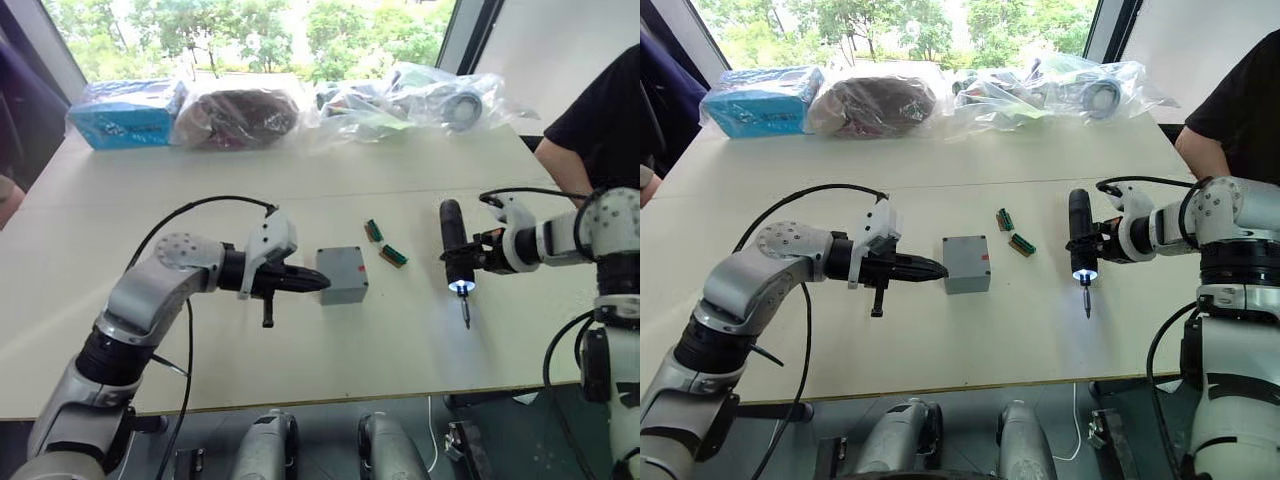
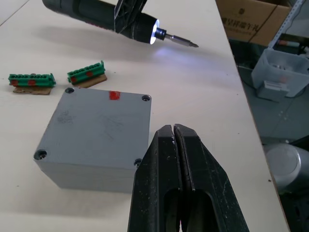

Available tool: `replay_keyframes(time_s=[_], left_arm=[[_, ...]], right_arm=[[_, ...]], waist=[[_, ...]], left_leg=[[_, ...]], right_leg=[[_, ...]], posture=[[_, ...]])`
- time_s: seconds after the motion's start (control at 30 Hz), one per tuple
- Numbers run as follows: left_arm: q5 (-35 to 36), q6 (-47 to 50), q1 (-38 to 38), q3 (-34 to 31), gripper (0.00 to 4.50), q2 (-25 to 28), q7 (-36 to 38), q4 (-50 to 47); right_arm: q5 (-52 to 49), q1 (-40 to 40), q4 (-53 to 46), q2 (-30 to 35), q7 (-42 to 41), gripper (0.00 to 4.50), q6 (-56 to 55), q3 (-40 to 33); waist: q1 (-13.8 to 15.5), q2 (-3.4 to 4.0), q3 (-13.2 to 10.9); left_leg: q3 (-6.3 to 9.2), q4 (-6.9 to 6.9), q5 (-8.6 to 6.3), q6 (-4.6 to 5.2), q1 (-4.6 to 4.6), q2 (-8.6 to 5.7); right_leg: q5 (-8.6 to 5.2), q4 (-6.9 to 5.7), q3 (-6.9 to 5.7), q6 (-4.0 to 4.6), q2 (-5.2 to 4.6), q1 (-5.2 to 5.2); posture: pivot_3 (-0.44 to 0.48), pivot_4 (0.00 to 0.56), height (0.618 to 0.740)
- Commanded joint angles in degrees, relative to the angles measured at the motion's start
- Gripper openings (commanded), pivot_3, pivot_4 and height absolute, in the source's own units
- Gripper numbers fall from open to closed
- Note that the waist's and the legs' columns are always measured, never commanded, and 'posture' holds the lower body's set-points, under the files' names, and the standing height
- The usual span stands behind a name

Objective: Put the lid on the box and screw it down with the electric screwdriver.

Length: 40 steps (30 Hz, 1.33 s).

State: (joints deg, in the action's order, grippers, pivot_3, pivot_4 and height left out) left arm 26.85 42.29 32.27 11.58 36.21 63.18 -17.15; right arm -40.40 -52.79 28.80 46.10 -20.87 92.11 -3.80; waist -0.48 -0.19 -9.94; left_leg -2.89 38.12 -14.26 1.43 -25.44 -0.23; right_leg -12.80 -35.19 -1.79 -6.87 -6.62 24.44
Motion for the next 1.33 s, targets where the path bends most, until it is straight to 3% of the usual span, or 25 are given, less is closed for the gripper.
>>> replay_keyframes(time_s=[0.03,0.07,0.17,0.23,0.5,0.6,0.73,0.83,0.93,1.13,1.33], left_arm=[[1.2,0.2,0.3,-1.6,0.00,1.2,-0.3,-2.1],[1.2,0.1,0.3,-1.6,0.00,1.4,-0.3,-2.1],[1.3,0.0,0.4,-1.7,0.00,1.7,-0.3,-1.6],[1.2,-0.3,0.6,-2.1,0.00,2.3,0.0,-0.9],[5.1,3.2,0.1,-8.1,0.00,6.5,0.6,0.7],[8.6,7.3,-3.1,-12.2,0.00,9.5,0.3,-1.6],[13.0,12.8,-12.4,-18.0,0.00,14.0,-1.4,-8.1],[15.1,14.3,-18.7,-20.2,0.00,16.2,-2.0,-12.3],[18.9,16.6,-27.7,-22.7,0.00,16.0,-3.4,-17.4],[20.8,15.6,-35.6,-20.9,0.00,12.2,-8.4,-21.8],[21.0,14.3,-36.0,-19.7,0.00,10.3,-11.3,-21.1]], right_arm=[[2.2,-2.3,-0.6,1.1,-2.8,2.35,-0.4,0.4],[2.7,-2.3,-0.7,1.2,-3.3,2.83,-0.5,0.9],[4.3,-2.3,-0.6,1.1,-4.6,3.65,-1.3,1.6],[5.4,-2.3,-0.9,1.1,-5.4,4.42,-1.9,2.0],[6.0,-1.5,-10.0,4.9,-13.2,4.42,-8.3,2.1],[0.8,0.6,-19.6,5.8,-17.5,4.42,-8.6,-4.0],[-8.3,15.6,-44.5,2.8,-22.6,4.42,-15.4,-17.7],[-12.9,25.1,-54.2,3.0,-24.0,4.42,-14.6,-21.0],[-15.9,39.8,-65.0,6.0,-30.6,4.42,-17.7,-21.3],[-8.5,57.0,-70.2,11.8,-36.4,4.42,-29.0,-17.8],[-5.3,63.4,-70.3,13.1,-37.8,4.42,-35.1,-17.0]], waist=[[-0.1,0.00,0.0],[-0.2,0.00,0.0],[-0.2,0.00,0.0],[-0.2,0.00,0.0],[-0.2,0.01,0.0],[-0.2,0.01,0.0],[-0.2,-0.06,0.0],[0.2,-0.13,0.0],[0.6,-0.14,0.0],[1.3,-0.17,0.0],[1.3,-0.20,0.0]], left_leg=[[0.00,0.00,0.00,0.00,0.00,0.00],[0.00,0.00,0.00,0.00,0.01,0.00],[0.00,0.00,0.00,0.00,0.02,0.00],[0.00,0.00,0.00,0.00,0.02,0.00],[0.03,0.00,0.00,-0.01,0.02,0.03],[0.02,0.00,0.00,-0.01,0.03,0.04],[0.15,-0.10,0.00,-0.01,0.04,0.16],[0.17,-0.04,0.00,-0.01,0.05,0.15],[0.13,0.05,-0.01,-0.02,0.10,0.05],[0.12,0.14,-0.01,-0.05,0.25,0.05],[0.11,0.13,-0.02,-0.06,0.37,0.06]], right_leg=[[0.00,0.00,0.00,0.00,0.00,0.00],[0.00,0.00,0.00,0.00,0.00,0.00],[0.00,-0.01,-0.01,-0.01,0.04,0.00],[0.00,-0.01,-0.01,-0.01,0.04,0.00],[0.00,-0.02,-0.01,-0.01,0.05,0.01],[0.00,-0.02,-0.01,-0.02,0.05,0.01],[-0.07,0.03,-0.04,-0.07,0.13,-0.02],[-0.09,0.00,-0.06,-0.12,0.10,-0.09],[-0.09,0.05,-0.05,-0.07,-0.08,-0.22],[-0.20,0.09,-0.06,0.19,-0.15,-0.34],[-0.22,0.10,-0.05,0.23,-0.15,-0.41]], posture=[[0.000,0.150,0.740],[0.000,0.150,0.740],[0.000,0.150,0.740],[0.000,0.150,0.740],[0.000,0.150,0.740],[0.000,0.150,0.740],[0.000,0.150,0.740],[0.000,0.150,0.740],[0.000,0.150,0.740],[0.000,0.150,0.740],[0.000,0.150,0.740]])
